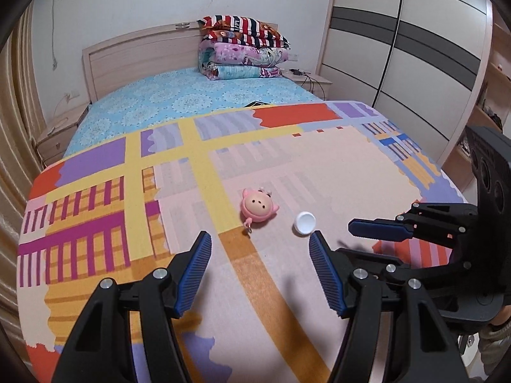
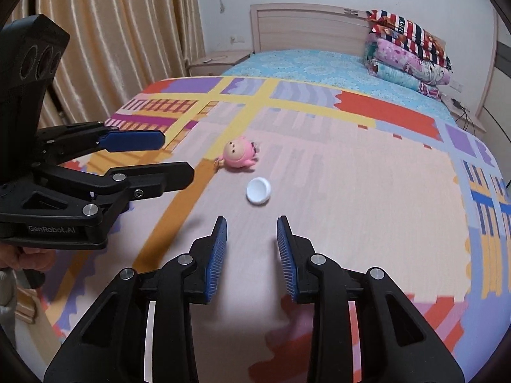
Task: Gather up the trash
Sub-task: 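Move both tools back over the mat toward the pink toy and white cap, then grasp the pink pig toy with the left tool while the right tool grasps the white cap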
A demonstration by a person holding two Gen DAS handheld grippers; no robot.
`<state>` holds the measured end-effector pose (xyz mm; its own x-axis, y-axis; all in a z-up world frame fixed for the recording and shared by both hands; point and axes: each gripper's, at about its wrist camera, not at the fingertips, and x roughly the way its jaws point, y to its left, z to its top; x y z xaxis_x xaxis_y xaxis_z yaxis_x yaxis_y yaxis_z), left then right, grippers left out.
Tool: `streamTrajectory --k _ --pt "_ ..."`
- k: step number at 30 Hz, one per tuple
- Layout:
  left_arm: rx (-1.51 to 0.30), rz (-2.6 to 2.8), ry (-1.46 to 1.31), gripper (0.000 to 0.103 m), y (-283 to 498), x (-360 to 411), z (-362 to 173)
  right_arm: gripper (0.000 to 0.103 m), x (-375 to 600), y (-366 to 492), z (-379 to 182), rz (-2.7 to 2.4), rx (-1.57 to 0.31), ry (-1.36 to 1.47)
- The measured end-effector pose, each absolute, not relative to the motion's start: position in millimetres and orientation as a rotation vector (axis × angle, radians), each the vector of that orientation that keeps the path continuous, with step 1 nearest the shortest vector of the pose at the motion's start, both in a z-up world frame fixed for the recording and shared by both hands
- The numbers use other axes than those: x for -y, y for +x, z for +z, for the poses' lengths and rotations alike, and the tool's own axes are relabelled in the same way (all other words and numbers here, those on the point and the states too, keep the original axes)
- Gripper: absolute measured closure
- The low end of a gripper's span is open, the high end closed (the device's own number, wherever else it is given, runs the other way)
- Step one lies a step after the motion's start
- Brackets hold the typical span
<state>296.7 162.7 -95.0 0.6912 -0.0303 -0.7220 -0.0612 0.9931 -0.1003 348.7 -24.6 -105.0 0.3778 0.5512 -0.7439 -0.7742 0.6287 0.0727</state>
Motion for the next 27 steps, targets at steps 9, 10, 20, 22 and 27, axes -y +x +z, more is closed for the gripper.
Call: streamTrajectory --k 9,10,20,22,27 --pt "-0.863 -0.019 -0.203 0.046 336.0 -180.1 -107.1 0.070 10.0 366.8 -114.4 0.877 -0.842 -0.319" --pt "-0.879 -0.024 -0.208 0.046 340.4 -180.6 -110.0 0.071 9.5 368.1 -115.3 0.872 -0.845 -0.315" --pt "-0.908 -0.103 -0.272 0.075 355.0 -191.1 -123.1 0.073 1.1 374.1 -116.8 0.857 -0.828 -0.321" --pt "-0.904 -0.101 -0.242 0.075 353.3 -189.3 -122.0 0.083 1.9 375.1 -116.6 0.863 -0.832 -0.310" --pt "-0.885 -0.085 -0.247 0.075 346.5 -192.6 -119.8 0.083 4.8 371.7 -112.0 0.872 -0.804 -0.309"
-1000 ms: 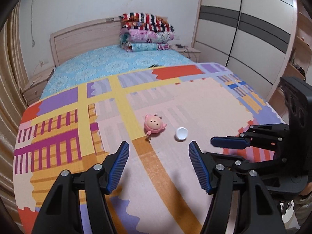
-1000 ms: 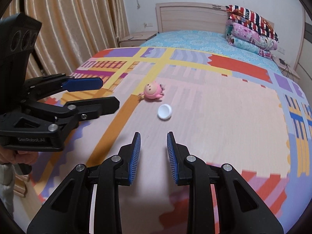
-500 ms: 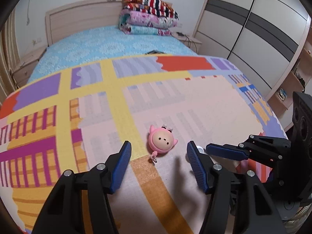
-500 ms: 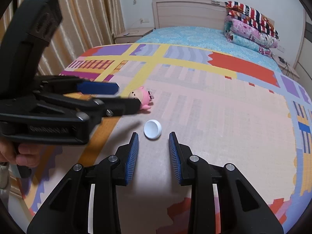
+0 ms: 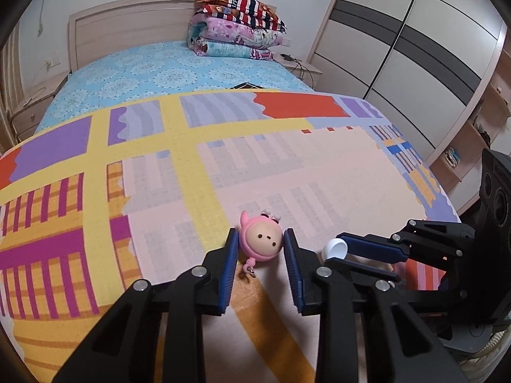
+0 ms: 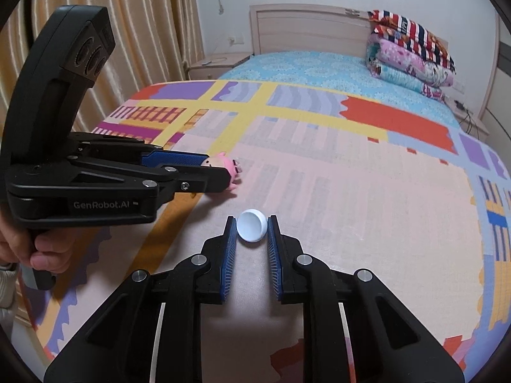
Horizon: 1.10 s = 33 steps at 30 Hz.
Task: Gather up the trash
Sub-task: 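Grasp the pink pig toy with the left tool while the right tool grasps the white cap, then lift the pig toy and cap and carry both tools over the bin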
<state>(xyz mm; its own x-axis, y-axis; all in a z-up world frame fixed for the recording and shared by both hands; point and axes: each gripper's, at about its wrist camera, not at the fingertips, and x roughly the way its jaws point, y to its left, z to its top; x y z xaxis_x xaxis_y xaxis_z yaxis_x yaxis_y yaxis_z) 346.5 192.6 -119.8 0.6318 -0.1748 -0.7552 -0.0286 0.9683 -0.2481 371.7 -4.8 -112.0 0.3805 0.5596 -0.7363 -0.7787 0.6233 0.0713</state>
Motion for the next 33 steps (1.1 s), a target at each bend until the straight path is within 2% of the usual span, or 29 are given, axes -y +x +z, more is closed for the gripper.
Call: streamTrajectory --k 14,20,33 --pt "-0.827 -0.069 -0.071 0.075 287.2 -147.0 -92.2 0.083 37.0 344.9 -92.1 0.880 -0.848 -0.219" --pt "-0.795 -0.048 0.048 0.075 244.8 -114.5 -83.2 0.083 59.8 314.3 -82.6 0.910 -0.814 -0.225" --pt "-0.778 -0.109 0.103 0.075 168.3 -58.2 -85.1 0.083 94.5 240.6 -69.7 0.968 -0.730 -0.292"
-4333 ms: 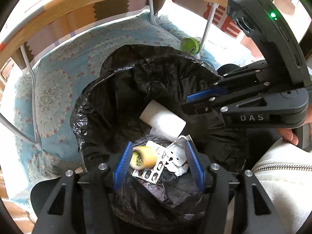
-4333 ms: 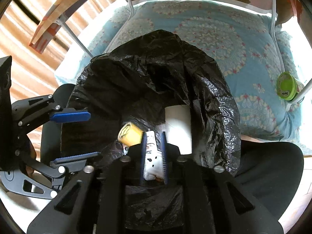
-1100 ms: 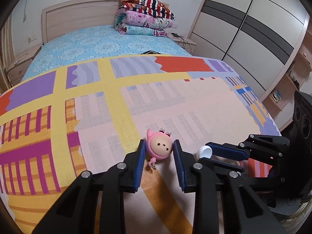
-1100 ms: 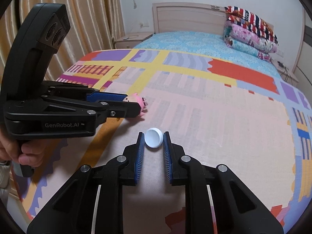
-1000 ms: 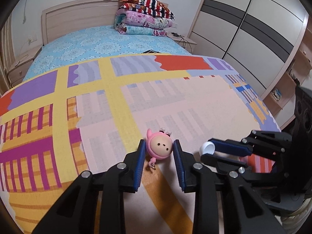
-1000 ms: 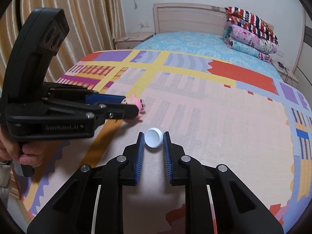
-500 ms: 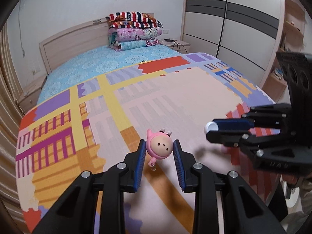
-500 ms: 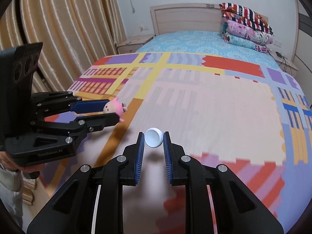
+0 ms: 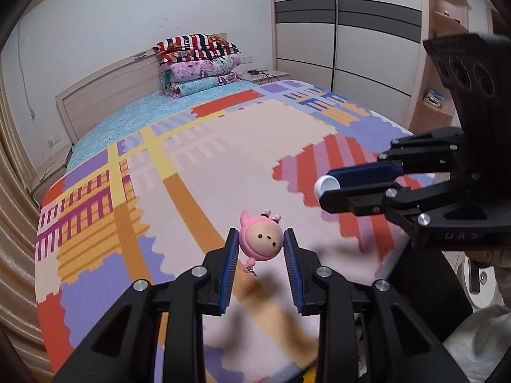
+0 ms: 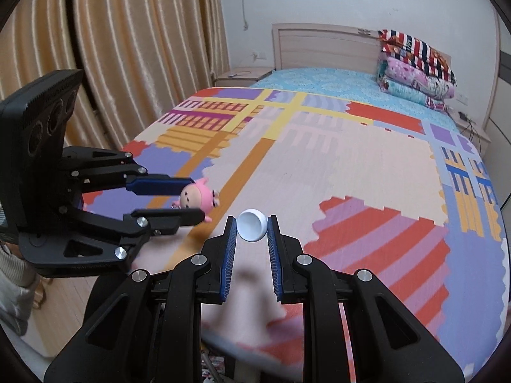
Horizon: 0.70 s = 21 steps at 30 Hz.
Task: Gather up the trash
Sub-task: 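Lift the pig toy and cap and carry both tools over the bin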
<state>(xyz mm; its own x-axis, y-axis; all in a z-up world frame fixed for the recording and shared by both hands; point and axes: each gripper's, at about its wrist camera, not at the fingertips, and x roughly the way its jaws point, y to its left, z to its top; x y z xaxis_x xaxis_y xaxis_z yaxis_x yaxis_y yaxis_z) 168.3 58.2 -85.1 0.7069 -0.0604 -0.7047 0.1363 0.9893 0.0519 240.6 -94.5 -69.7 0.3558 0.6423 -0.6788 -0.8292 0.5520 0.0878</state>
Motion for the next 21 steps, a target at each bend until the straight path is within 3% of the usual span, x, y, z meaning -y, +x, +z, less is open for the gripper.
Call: streamTrajectory --k 14,21 --pt "-0.785 -0.145 0.052 0.075 103.9 -18.5 -97.0 0.083 130.2 187.7 -91.2 1.015 -0.793 -0.278" --pt "-0.855 -0.152 0.010 0.075 82.1 -1.9 -127.2 0.083 141.9 165.5 -114.7 1.018 -0.851 -0.296"
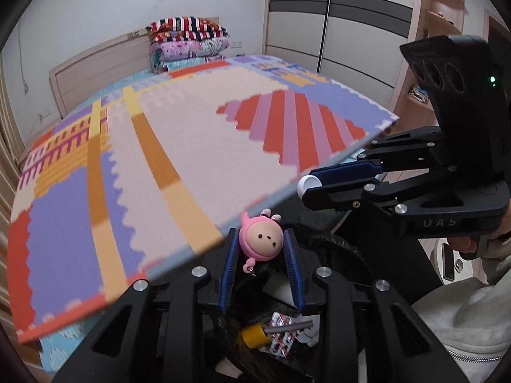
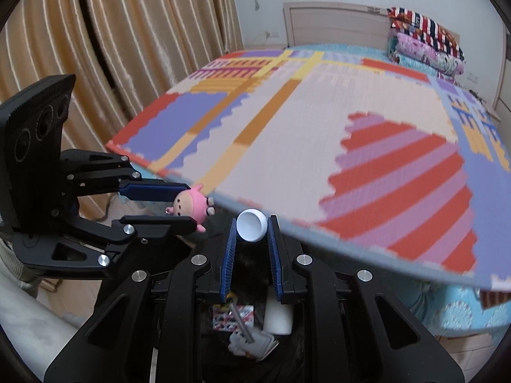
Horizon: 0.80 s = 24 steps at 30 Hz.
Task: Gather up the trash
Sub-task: 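Lift the pig toy and cap and carry both tools over the bin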
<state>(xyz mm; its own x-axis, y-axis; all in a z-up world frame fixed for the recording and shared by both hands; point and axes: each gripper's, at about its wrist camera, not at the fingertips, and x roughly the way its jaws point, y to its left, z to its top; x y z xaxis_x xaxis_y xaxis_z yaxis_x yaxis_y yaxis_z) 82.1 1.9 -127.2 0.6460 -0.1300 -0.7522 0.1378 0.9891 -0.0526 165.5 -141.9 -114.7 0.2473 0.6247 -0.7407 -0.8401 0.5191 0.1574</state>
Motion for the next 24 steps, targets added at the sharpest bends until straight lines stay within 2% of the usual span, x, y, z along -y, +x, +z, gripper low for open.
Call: streamTrajectory --k 24 --pt "-1.166 -0.195 -0.063 0.075 63.6 25.9 -255.5 0.083 134.8 128.4 -233.1 0.992 -1.196 -0.404"
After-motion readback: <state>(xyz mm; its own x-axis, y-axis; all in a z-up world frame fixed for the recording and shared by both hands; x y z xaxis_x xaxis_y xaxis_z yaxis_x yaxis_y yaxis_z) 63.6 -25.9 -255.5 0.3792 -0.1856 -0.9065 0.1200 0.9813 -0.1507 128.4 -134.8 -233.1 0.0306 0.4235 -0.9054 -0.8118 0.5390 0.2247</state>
